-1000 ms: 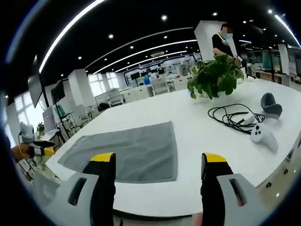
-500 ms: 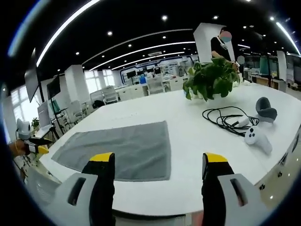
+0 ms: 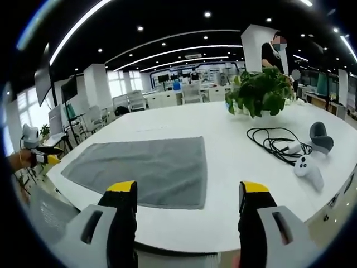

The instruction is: Fold the towel on the table until its edges align and the towel forms a compact rectangular stack.

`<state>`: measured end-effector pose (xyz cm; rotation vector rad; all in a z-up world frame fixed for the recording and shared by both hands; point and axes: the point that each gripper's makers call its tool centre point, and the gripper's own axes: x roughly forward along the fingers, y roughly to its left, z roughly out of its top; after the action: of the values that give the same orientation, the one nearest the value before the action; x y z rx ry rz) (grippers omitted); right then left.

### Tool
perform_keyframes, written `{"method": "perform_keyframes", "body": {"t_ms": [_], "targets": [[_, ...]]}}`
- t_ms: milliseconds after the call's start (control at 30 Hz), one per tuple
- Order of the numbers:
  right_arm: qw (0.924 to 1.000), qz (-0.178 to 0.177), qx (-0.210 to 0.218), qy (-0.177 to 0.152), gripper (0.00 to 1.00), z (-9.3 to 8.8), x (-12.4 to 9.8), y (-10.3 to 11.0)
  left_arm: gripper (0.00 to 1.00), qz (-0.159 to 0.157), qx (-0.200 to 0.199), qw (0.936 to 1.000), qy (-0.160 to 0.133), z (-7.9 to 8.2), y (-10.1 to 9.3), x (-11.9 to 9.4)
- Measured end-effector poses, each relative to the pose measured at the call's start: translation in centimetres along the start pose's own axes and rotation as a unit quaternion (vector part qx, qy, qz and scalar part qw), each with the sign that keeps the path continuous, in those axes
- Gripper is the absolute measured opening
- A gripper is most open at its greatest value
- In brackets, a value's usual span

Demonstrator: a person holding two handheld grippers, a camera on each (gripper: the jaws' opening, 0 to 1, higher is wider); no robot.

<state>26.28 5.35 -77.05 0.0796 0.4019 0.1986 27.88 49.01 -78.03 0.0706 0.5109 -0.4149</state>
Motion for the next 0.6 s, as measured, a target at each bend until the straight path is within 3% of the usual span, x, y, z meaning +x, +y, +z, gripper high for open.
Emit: {"method": "perform_keyframes", "body": {"t_ms": [67,200,267,367,400,433,467,533,600], "targets": [[1.0000,0.002,0.006,-0.004,0.74,0.1,-0.1,0.0,0.87,0.017,-0.015,0.9996,0.016,-0.5,0.0,-0.3],[0.9999,0.014,0.007,-0.004,0.74,0.2,0.1,0.2,0.86,0.029,-0.029,0.9992,0.005,-0.7,-0.3,0.3],[0.9994,0.022,0.026,-0.004,0.73,0.2,0.1,0.4,0.86,0.021,-0.041,0.9983,0.035,-1.7,-1.0,1.0],[0.9990,0.031,0.031,-0.010,0.73,0.4,0.3,0.5,0.86,0.037,-0.022,0.9989,0.017,-1.3,-1.3,2.2],[0.9989,0.032,0.034,-0.010,0.72,0.5,0.3,0.5,0.86,0.043,-0.026,0.9985,0.023,-1.6,-1.3,2.7],[0.9984,0.034,0.044,-0.008,0.73,0.4,0.3,0.5,0.86,0.054,-0.055,0.9955,0.055,-2.5,-1.4,2.8],[0.9974,0.041,0.059,-0.006,0.73,0.4,0.3,0.4,0.86,0.054,-0.061,0.9952,0.054,-2.2,-1.7,3.1],[0.9961,0.048,0.073,-0.014,0.72,0.6,0.5,0.0,0.86,0.061,-0.056,0.9964,0.016,-0.7,-1.9,3.7],[0.9916,0.063,0.112,-0.018,0.70,1.0,0.7,-0.2,0.86,0.056,-0.058,0.9964,0.027,-0.7,-2.4,4.4]]}}
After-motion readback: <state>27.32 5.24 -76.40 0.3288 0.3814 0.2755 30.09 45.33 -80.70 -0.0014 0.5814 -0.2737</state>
